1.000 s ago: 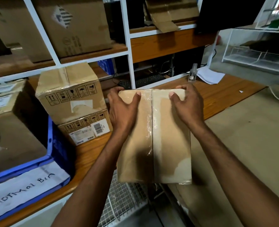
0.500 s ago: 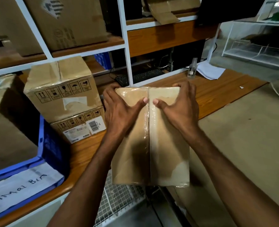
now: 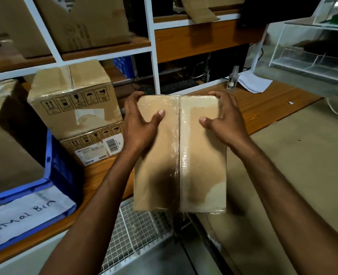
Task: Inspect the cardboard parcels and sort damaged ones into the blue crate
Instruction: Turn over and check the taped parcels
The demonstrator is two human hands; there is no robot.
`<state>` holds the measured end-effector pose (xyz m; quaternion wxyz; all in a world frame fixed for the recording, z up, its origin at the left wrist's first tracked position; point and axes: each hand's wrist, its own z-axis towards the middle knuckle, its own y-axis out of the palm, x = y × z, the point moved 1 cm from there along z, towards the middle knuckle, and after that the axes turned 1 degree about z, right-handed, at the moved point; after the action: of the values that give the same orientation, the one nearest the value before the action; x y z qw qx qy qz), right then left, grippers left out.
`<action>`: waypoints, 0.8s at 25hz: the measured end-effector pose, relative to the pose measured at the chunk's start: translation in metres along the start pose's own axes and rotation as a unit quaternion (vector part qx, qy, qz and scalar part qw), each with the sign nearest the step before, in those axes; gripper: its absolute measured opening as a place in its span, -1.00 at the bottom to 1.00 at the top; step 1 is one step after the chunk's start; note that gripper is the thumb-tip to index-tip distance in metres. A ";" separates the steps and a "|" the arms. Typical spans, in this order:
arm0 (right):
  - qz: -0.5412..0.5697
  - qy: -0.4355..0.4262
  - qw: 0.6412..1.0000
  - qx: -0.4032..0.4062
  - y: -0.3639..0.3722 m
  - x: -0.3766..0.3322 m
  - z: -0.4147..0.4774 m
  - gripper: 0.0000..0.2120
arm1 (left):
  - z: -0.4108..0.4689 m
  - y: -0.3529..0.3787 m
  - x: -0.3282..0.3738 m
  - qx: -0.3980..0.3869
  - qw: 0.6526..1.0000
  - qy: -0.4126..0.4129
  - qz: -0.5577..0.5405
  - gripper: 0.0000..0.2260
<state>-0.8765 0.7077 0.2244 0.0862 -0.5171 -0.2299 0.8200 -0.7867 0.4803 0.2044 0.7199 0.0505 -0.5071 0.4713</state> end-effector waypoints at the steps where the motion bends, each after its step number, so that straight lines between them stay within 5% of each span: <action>1: 0.027 0.009 1.000 0.006 -0.002 0.001 0.003 -0.54 | 0.001 -0.001 -0.003 0.028 0.999 -0.010 -0.032 -0.55; 6: 0.071 0.027 0.991 0.107 0.000 0.010 0.012 -0.67 | 0.011 0.004 -0.002 0.117 0.986 -0.042 -0.111 -0.80; 9: 0.100 0.065 0.990 0.076 -0.001 0.016 0.015 -0.57 | 0.017 0.013 0.009 0.125 0.980 -0.043 -0.150 -0.79; 14: 0.045 0.069 0.991 0.107 0.011 0.024 0.012 -0.59 | 0.016 0.022 0.007 0.055 0.992 -0.057 -0.099 -0.37; 17: 0.039 0.092 0.993 0.055 0.028 0.017 0.008 -0.25 | 0.010 0.018 0.003 0.012 0.996 -0.071 -0.054 -0.13; 20: -0.017 0.096 0.990 0.103 0.044 0.014 0.001 -0.02 | 0.009 0.017 0.005 -0.020 0.997 -0.075 -0.015 -0.01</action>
<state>-0.8797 0.6736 0.1927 0.1749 -0.5774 -0.1435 0.7845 -0.8052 0.4878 0.2052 0.6874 0.0790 -0.5683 0.4452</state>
